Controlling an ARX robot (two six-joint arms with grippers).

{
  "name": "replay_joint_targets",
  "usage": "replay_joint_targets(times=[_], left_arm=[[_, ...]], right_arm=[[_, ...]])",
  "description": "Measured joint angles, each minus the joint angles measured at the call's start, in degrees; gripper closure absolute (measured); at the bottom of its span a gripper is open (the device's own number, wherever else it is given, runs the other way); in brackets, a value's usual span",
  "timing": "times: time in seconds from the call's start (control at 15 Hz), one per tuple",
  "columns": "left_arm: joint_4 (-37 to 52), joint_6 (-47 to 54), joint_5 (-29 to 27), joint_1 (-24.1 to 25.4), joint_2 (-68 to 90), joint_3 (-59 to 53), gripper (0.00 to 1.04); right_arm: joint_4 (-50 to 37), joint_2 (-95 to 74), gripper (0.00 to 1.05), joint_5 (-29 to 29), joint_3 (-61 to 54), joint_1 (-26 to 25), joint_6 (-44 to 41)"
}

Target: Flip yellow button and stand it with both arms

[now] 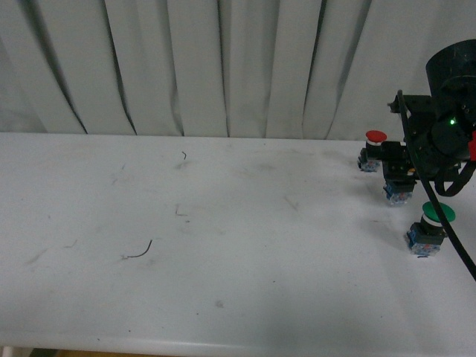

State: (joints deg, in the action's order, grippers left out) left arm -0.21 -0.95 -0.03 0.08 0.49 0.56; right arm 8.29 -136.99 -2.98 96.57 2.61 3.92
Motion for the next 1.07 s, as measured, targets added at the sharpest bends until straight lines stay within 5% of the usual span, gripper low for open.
replay_joint_targets(times=[1.07], left_arm=[[0.00, 0.00, 0.00, 0.00, 0.00, 0.00, 0.07]], right_arm=[[2.80, -4.31, 0.69, -1.07, 5.42, 0.09, 5.49]])
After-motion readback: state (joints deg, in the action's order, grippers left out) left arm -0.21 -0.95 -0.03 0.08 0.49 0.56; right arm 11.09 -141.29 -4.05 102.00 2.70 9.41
